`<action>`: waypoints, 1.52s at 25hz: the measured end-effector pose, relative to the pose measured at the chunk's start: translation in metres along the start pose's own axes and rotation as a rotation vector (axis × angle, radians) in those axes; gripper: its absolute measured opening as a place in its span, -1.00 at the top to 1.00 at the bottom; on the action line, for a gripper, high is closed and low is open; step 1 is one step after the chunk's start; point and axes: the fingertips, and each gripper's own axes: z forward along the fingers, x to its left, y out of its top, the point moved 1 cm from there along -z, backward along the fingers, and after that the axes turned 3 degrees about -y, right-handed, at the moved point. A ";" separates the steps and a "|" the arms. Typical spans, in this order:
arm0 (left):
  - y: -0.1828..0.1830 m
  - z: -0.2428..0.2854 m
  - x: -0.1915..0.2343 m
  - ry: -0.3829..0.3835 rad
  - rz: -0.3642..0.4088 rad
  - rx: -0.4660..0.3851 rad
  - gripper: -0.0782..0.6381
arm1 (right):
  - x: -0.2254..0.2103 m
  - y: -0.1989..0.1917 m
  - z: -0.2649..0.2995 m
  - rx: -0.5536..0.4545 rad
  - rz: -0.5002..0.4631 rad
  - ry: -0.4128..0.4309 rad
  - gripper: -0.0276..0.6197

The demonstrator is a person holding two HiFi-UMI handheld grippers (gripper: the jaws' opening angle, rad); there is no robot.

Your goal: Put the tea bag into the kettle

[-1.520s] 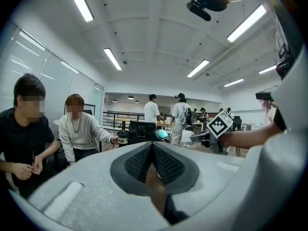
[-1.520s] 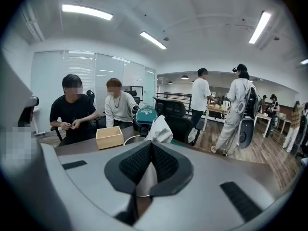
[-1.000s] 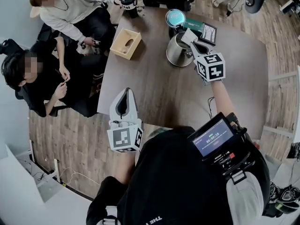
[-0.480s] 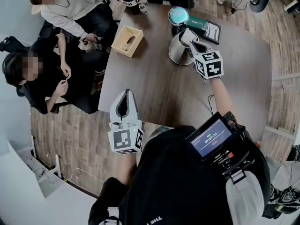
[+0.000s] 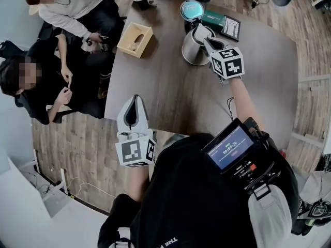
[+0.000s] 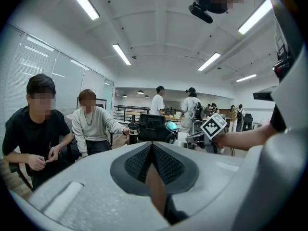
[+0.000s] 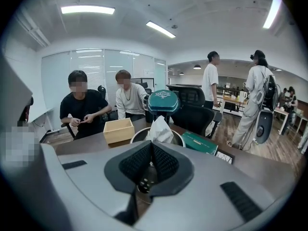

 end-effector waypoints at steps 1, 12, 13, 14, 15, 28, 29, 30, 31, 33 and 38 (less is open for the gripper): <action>-0.001 0.000 0.000 -0.001 -0.001 0.001 0.77 | 0.000 0.000 0.000 0.001 0.003 0.003 0.88; -0.002 0.005 -0.003 -0.016 -0.001 0.001 0.77 | -0.001 -0.004 -0.002 0.000 0.008 0.012 0.87; -0.002 0.006 -0.003 -0.018 0.000 0.001 0.78 | -0.001 -0.004 -0.002 0.001 0.007 0.011 0.87; -0.002 0.006 -0.003 -0.020 0.000 0.000 0.77 | -0.001 -0.004 -0.003 0.001 0.008 0.011 0.87; -0.002 0.006 -0.003 -0.021 0.000 0.000 0.78 | -0.001 -0.004 -0.003 0.002 0.009 0.013 0.87; -0.001 0.008 -0.002 -0.025 0.000 -0.003 0.77 | 0.000 -0.005 -0.004 0.010 -0.004 0.017 0.78; -0.001 0.009 -0.002 -0.026 0.001 -0.004 0.78 | 0.000 -0.005 -0.004 0.010 -0.006 0.015 0.76; -0.001 0.009 -0.002 -0.026 0.000 -0.004 0.78 | 0.000 -0.005 -0.004 0.011 -0.007 0.013 0.75; -0.001 0.009 -0.002 -0.026 0.000 -0.005 0.78 | -0.001 -0.006 -0.004 0.011 -0.008 0.011 0.74; -0.001 0.009 -0.003 -0.027 0.000 -0.006 0.77 | -0.001 -0.007 -0.004 0.013 -0.009 0.010 0.73; 0.000 0.010 -0.003 -0.030 0.003 -0.009 0.77 | -0.002 -0.006 -0.006 0.008 -0.013 0.004 0.73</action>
